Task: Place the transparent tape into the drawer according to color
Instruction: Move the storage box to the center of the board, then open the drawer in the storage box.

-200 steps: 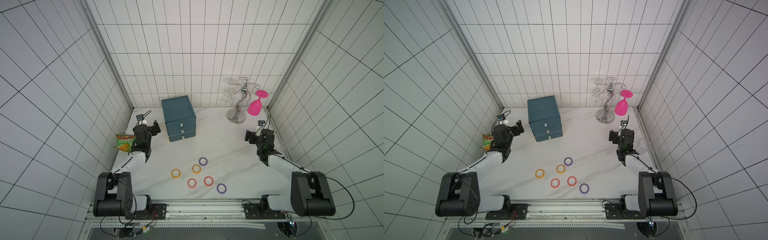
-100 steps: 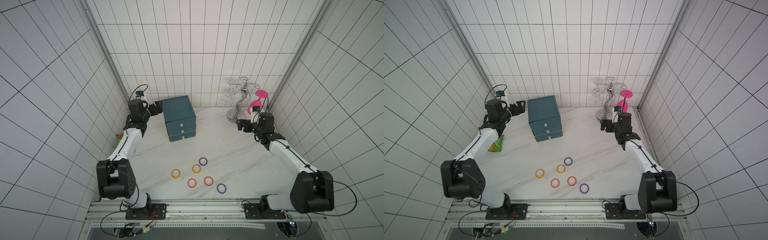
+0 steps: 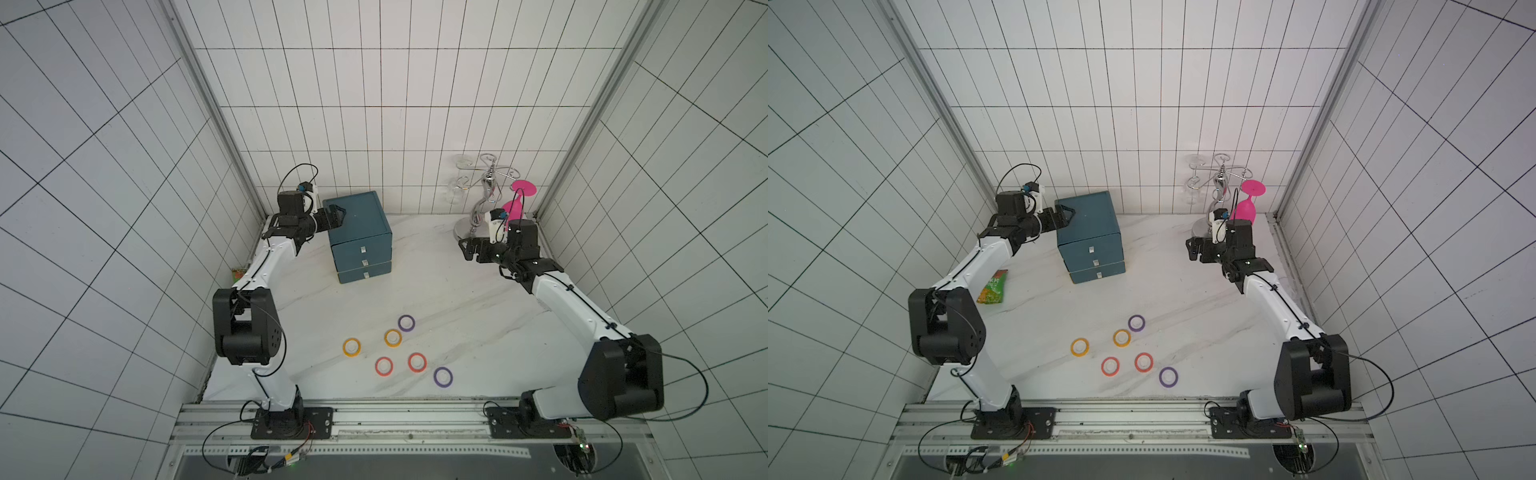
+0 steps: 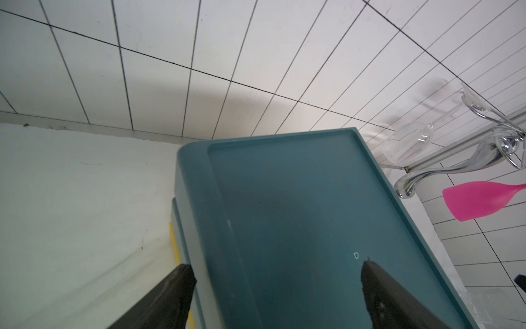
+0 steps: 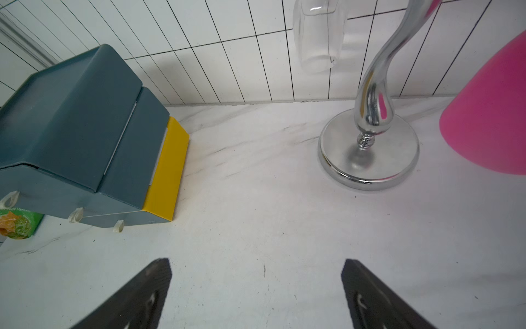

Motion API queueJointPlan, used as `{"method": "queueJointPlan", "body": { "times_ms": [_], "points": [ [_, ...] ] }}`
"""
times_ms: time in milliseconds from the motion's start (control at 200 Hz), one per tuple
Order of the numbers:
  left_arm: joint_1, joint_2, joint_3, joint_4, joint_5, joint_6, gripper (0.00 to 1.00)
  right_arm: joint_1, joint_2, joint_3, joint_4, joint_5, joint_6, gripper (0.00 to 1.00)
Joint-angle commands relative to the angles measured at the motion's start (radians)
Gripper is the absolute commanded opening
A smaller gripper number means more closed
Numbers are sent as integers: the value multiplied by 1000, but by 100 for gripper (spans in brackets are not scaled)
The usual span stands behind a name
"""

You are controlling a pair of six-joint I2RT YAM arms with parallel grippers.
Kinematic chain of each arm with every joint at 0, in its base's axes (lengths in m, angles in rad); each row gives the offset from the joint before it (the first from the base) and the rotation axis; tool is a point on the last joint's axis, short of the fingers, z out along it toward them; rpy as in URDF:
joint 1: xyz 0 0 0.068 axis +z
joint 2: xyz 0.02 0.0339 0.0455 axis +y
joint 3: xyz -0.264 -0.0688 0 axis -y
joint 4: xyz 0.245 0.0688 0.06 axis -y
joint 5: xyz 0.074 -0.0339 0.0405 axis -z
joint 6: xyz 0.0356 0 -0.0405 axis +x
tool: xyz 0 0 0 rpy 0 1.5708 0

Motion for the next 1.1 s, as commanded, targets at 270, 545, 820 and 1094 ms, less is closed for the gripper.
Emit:
{"method": "queueJointPlan", "body": {
  "times_ms": [270, 545, 820, 1094],
  "points": [
    [-145, 20, 0, 8, -1, -45, 94, 85, 48, 61, -18, -34, 2, 99],
    [-137, -42, -54, 16, -52, -43, 94, 205, 66, 44, 86, -84, 57, 99],
    [-128, -79, -93, -2, -2, -36, 94, 302, 179, 83, 285, -162, 229, 87],
    [-130, -77, -100, 2, 38, -53, 91, 365, 256, 80, 440, -143, 380, 76]
  ]
}}
